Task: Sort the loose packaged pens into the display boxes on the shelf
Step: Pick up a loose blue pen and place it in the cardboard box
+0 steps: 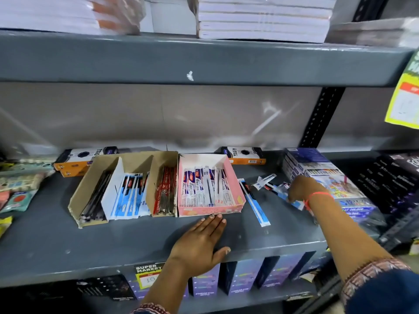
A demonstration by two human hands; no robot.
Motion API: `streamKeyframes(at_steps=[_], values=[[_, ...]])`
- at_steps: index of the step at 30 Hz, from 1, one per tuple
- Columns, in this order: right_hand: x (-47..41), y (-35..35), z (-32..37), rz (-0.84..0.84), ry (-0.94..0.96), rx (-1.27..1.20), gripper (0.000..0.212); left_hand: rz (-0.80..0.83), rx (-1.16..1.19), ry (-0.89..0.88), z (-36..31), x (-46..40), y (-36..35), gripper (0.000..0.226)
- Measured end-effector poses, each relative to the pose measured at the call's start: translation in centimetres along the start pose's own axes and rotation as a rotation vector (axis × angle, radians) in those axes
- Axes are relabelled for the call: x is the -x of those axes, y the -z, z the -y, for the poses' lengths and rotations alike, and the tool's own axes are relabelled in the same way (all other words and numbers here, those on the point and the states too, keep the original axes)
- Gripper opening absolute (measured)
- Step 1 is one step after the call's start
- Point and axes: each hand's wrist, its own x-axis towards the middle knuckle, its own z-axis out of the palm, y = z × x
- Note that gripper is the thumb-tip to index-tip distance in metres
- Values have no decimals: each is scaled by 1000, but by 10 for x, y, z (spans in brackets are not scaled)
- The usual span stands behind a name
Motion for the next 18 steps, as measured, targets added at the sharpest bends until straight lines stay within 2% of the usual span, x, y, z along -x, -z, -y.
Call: streamKeyframes(at_steps=[1, 4, 6, 8, 10, 12, 14, 16, 18], values=[[5, 4, -3, -75, 9, 46, 38, -8, -8, 7, 0, 0, 0, 68], [28, 7, -8, -164, 40, 190, 34, 11, -67, -2, -1, 0, 1, 68], [36, 5, -14, -115, 89, 118, 26, 26, -85, 6, -2, 0, 1, 68], [37, 1, -21, -45, 143, -136, 2, 35, -101, 10, -2, 0, 1, 68], [32, -11, -28, 87, 90, -559, 17, 42, -107, 12, -2, 0, 0, 70], [31, -26, -31, 241, -72, -1014, 15, 51, -98, 20, -1, 0, -1, 71], [31, -36, -32, 395, -211, -1324, 20, 53, -88, 27, -1, 0, -2, 72], [31, -40, -32, 447, -269, -1473, 23, 55, -80, 33, 0, 0, -2, 74], [34, -41, -32, 443, -241, -1469, 24, 60, -78, 34, 0, -1, -3, 75]])
